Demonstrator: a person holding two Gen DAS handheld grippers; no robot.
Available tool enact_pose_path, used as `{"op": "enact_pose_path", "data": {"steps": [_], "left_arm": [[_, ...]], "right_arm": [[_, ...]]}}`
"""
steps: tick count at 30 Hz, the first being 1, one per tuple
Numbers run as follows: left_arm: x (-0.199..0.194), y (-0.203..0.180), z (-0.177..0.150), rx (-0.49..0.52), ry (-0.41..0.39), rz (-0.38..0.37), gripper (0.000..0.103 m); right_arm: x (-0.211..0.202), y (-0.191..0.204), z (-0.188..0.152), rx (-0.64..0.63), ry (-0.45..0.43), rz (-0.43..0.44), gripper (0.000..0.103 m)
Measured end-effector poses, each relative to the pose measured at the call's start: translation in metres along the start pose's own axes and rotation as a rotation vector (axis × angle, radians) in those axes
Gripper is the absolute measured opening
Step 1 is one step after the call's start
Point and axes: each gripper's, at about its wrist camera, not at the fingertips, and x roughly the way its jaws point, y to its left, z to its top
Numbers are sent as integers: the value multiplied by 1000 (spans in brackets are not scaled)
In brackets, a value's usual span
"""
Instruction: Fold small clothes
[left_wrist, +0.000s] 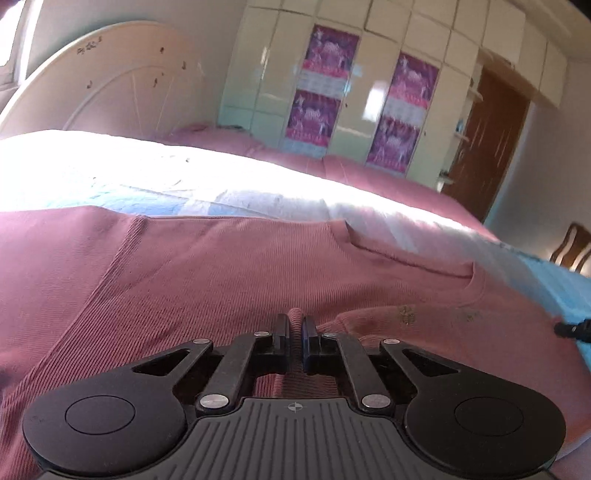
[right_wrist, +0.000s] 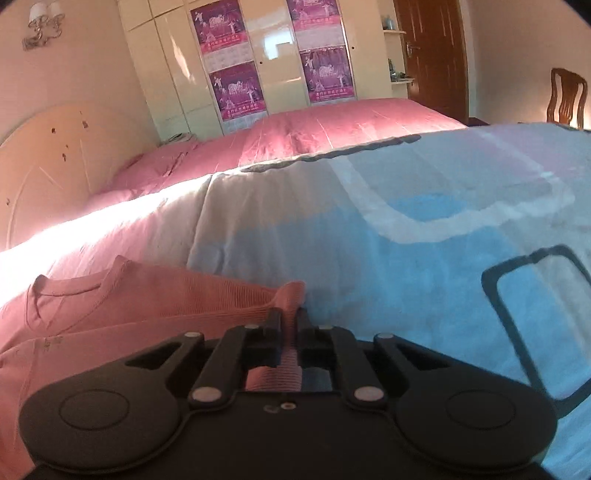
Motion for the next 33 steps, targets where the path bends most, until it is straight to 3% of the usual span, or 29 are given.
{"op": "enact_pose_path", "data": {"steps": [3,5,6,7,8,11,12,13,14,15,18,19,20,21,24,25,29,33], "left_arm": [[1,1,2,15,25,-13,5],[-7,-1,8,30,20,-1,9],[-18,-5,9,50,-17,21,14],[-27,-10,12,69,-56,29,18],[-34,-17,16,78,-76,5,21],[-27,-49,17,127,-36,-81,24],[-20,-62,15,155,-9,-102,29],[-13,-72,12,182,16,-117,41],[-6,-82,9,210,30,-126,62],[2,-88,6,239,46,-127,69],[12,-79,4,249,72,-97,68],[11,-70,5,234,71,-109,57],[7,-68,4,231,71,-113,50],[4,-66,6,232,74,-112,50],[-12,-71,5,232,56,-120,50],[-15,-72,3,238,53,-119,50],[-26,-68,-2,213,60,-129,50],[-43,-57,-23,242,111,-115,50]], "right_arm": [[-3,1,1,1,12,-4,8],[-6,1,4,8,20,-7,24],[-10,0,7,9,10,-20,26],[-16,1,10,-2,-17,-33,26],[-19,3,12,-20,-38,-33,19],[-25,30,9,-124,-37,37,16],[-19,44,6,-166,-12,64,16],[-13,55,3,-184,14,88,16],[-6,64,0,-198,40,112,19],[0,72,-3,-217,59,129,20],[11,69,-7,-228,60,69,17],[10,59,-3,-193,51,19,10],[8,50,1,-161,42,-35,9],[7,39,5,-131,37,-67,8],[-1,27,12,-94,59,-24,9],[-4,29,12,-109,63,-22,14],[-11,28,4,-140,117,-38,14],[-43,30,-25,-186,141,-46,14]]}}
